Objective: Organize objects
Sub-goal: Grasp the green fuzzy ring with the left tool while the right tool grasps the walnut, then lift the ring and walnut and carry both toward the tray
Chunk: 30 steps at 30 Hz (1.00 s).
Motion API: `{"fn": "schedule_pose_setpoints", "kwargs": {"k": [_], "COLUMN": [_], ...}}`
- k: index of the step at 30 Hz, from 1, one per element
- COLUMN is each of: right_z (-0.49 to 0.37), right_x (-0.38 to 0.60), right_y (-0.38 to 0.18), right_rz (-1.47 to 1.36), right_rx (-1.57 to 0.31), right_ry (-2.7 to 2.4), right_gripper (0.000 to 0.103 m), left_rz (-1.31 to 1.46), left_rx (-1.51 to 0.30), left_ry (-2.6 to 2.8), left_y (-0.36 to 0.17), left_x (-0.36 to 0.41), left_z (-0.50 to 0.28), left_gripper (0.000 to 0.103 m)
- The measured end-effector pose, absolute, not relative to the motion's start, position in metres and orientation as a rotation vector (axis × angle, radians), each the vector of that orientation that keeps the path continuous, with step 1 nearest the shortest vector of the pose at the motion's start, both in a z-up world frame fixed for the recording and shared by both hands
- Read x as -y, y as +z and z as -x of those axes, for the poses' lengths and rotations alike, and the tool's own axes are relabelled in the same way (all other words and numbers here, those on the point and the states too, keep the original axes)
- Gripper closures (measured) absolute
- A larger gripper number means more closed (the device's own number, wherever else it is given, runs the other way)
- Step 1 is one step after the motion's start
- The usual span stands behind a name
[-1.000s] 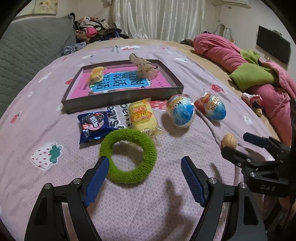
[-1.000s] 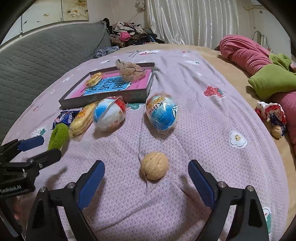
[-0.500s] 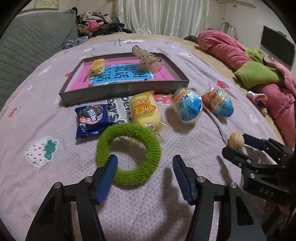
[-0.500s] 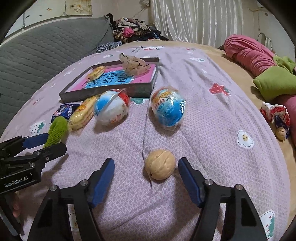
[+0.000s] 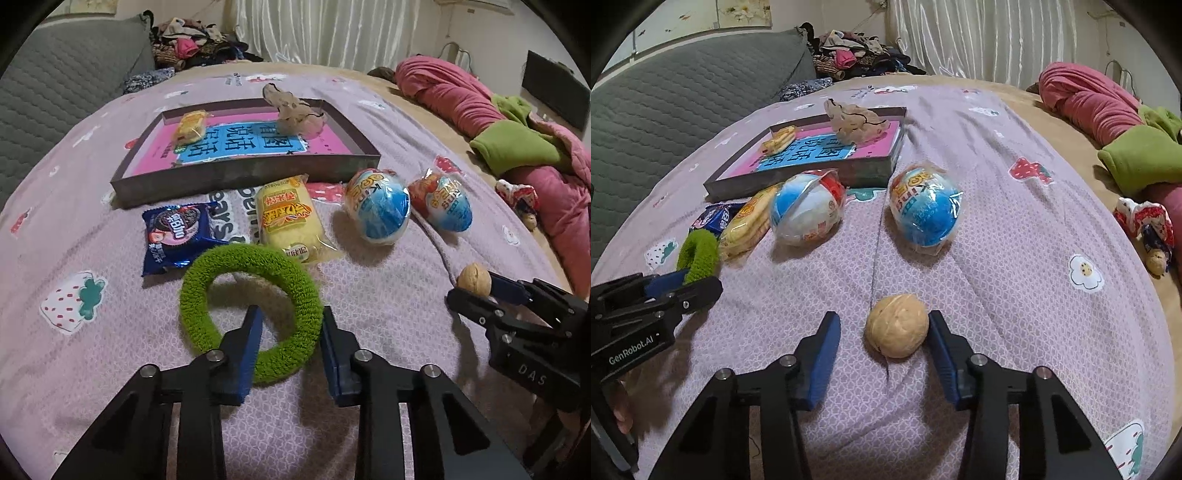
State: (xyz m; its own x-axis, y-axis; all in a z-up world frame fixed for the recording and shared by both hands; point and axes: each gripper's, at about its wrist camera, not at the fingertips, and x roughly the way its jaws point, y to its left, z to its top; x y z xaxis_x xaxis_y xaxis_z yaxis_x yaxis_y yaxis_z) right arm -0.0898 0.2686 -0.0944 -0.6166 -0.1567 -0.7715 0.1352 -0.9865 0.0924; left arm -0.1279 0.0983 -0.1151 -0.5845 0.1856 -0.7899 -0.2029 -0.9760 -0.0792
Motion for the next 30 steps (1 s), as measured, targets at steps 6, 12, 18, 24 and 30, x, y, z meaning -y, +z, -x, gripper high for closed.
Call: {"fn": "schedule_pose_setpoints", "kwargs": {"k": [6,12,18,24,30], "right_z": [0.092,0.091,0.084,0.077,0.068], "right_x": [-0.273,-0.27,-0.253,-0.233,-0.219], "right_y": [-0.096,-0.093,-0.091,-0.09,-0.09], "right_rz": [-1.283,-1.261,-1.236,-1.207,-1.202], "right_rx": [0.083,0.097,0.059,0.034,0.028], "right_ry": [-2.664,-2.637,-2.598,-2.557,-2.55], "right_gripper": [0.07,0.07,0.07,0.07,0.07], "left_rz": [1.307,1.294,1.285,1.283,1.287], "left_rx": [-0.026,-0.046,-0.026,-0.013,0.002], "left_ry": [2.626,2.648,2.656,2.662,2.671], "left_y": [-0.118,-0.115,-0.113,-0.111,-0.104], "left_x": [-0.098,-0.097,-0.09,-0.085,-0.075], "left_z": [0.13,0.126,0.122,0.115,0.105], "left_gripper": [0.086,0.09,0.09,0.09,0.091]}}
